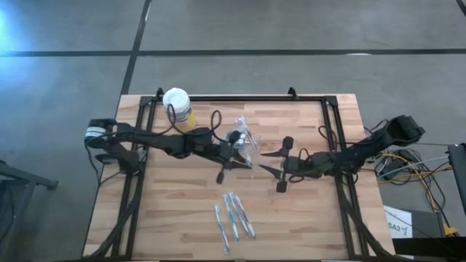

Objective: Pick & Place toothbrushing station
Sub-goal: Put the blue toothbrush into the left section of the transparent organizer

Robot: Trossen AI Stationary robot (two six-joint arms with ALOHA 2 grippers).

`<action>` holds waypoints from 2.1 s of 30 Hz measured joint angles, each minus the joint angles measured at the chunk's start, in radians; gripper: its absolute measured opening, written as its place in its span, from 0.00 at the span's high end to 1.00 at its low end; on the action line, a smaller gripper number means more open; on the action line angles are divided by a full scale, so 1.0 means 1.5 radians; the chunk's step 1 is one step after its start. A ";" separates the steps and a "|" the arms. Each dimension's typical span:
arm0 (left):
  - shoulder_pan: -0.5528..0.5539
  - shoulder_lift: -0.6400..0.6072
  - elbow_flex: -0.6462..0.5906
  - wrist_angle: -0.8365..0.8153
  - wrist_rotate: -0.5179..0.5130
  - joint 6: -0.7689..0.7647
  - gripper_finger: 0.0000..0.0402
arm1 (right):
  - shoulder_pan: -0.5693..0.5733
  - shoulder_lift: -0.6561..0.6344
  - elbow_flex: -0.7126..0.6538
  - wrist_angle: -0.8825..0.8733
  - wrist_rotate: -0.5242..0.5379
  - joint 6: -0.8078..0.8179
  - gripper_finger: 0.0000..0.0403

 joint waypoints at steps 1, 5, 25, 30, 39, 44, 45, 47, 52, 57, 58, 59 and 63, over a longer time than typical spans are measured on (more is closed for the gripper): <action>0.000 -0.015 -0.014 0.005 -0.009 0.001 0.96 | 0.003 -0.005 -0.003 -0.001 0.000 0.000 0.57; 0.000 -0.103 -0.101 0.023 -0.043 0.003 0.96 | 0.020 -0.023 -0.015 -0.005 -0.001 -0.002 0.55; -0.005 -0.654 -0.534 0.043 -0.182 -0.105 0.96 | 0.038 -0.229 -0.227 0.132 -0.127 0.010 0.97; -0.005 -0.705 -0.561 0.022 -0.182 -0.106 0.96 | 0.038 -0.267 -0.290 0.189 -0.128 0.011 0.98; -0.005 -0.756 -0.562 -0.008 -0.215 -0.106 0.95 | 0.038 -0.328 -0.315 0.167 -0.127 0.013 0.98; -0.005 -0.756 -0.558 -0.018 -0.240 -0.106 0.96 | 0.038 -0.326 -0.315 0.160 -0.127 0.010 0.98; -0.005 -0.750 -0.550 -0.018 -0.252 -0.110 0.96 | 0.038 -0.327 -0.315 0.160 -0.127 0.009 0.98; -0.005 -0.731 -0.525 -0.015 -0.280 -0.113 0.96 | 0.038 -0.328 -0.315 0.163 -0.127 0.001 0.98; -0.004 -0.633 -0.430 -0.049 -0.294 -0.064 0.96 | 0.038 -0.328 -0.315 0.176 -0.127 -0.004 0.98; 0.001 -0.485 -0.323 -0.089 -0.336 -0.022 0.96 | 0.038 -0.327 -0.315 0.176 -0.127 -0.002 0.98; 0.005 -0.454 -0.302 -0.093 -0.339 -0.020 0.96 | 0.038 -0.327 -0.315 0.176 -0.127 -0.002 0.98; 0.009 -0.422 -0.283 -0.098 -0.339 -0.018 0.96 | 0.038 -0.327 -0.315 0.176 -0.127 -0.002 0.98; 0.029 -0.311 -0.228 -0.099 -0.341 -0.001 0.96 | 0.038 -0.326 -0.315 0.176 -0.127 -0.002 0.98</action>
